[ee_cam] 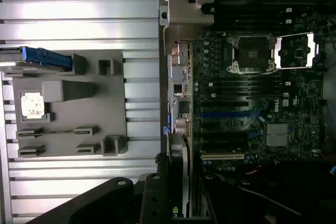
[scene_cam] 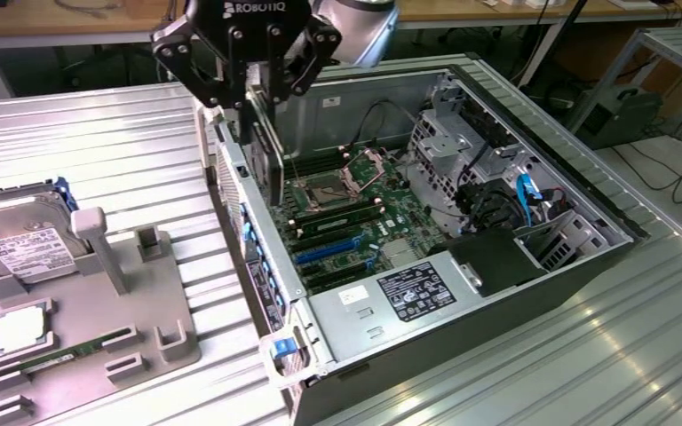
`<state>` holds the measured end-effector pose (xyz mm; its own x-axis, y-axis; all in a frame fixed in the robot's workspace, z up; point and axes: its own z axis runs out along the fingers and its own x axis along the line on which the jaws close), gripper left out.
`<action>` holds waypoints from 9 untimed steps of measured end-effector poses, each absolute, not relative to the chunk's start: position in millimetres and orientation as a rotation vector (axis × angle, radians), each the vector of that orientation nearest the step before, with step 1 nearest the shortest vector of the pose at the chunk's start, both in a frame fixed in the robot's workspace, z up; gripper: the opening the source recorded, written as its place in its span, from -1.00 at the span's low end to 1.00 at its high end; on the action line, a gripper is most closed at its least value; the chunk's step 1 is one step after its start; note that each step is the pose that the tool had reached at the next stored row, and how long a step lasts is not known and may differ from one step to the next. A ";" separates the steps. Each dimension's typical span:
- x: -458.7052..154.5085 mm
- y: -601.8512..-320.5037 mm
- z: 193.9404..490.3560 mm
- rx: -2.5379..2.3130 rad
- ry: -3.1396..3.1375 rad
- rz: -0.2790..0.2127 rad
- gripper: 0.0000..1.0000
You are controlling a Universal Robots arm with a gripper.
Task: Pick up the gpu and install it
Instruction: 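Pick up the gpu and move the gpu toward the slot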
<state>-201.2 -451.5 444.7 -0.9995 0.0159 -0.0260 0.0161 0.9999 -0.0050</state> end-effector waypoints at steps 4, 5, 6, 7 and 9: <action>-160.4 -451.5 444.6 0.025 3.116 -0.008 -0.46; -157.5 -451.5 444.6 0.025 3.116 -0.008 -0.46; -155.3 -451.5 444.6 0.025 3.116 -0.008 -0.46; -153.0 -451.5 444.6 0.025 3.116 -0.008 -0.46; -147.9 -451.5 444.6 0.025 3.116 -0.008 -0.46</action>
<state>-147.9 -451.5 444.6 -0.9995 0.0159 -0.0259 0.0160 0.9999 -0.0050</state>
